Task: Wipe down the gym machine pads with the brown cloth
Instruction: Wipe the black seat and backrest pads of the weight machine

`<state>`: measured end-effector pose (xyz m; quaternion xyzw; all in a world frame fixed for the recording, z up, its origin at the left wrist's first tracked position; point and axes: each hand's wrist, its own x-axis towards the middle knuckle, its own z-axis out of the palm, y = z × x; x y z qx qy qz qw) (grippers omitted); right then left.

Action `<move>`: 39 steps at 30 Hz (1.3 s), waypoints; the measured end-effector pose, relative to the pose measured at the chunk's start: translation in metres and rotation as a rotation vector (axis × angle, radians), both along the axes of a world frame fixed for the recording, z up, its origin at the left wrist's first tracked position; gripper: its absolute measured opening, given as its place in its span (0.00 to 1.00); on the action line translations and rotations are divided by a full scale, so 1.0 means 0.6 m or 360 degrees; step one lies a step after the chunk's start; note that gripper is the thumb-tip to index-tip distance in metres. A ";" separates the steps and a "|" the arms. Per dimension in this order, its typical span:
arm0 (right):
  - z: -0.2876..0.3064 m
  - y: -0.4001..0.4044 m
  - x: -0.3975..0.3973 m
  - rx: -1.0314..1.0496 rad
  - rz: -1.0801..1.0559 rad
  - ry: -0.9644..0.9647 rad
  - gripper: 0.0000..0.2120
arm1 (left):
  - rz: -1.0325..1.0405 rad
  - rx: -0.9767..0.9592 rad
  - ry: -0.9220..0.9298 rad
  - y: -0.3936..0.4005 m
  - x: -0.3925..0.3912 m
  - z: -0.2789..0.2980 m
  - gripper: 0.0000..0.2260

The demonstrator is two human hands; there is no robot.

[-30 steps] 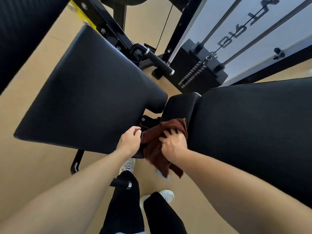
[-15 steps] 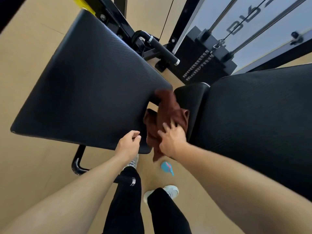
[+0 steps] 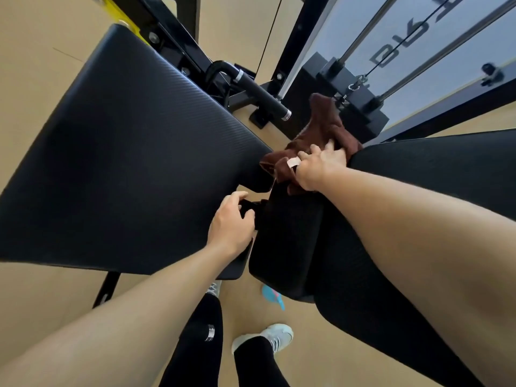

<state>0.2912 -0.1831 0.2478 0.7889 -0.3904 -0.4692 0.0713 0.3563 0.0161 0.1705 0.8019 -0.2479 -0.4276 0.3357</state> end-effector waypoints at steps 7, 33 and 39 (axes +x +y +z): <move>-0.032 0.076 -0.030 -0.0016 0.0244 -0.0005 0.31 | 0.0044 0.0232 0.0030 0.076 0.004 -0.032 0.17; 0.399 0.254 -0.235 -0.0112 0.0332 0.0281 0.33 | 0.0005 -0.0599 -0.0120 -0.008 -0.227 0.305 0.26; 0.468 0.206 -0.300 -0.0213 -0.0017 0.0071 0.42 | -0.0246 -0.0797 -0.0408 -0.033 -0.289 0.362 0.11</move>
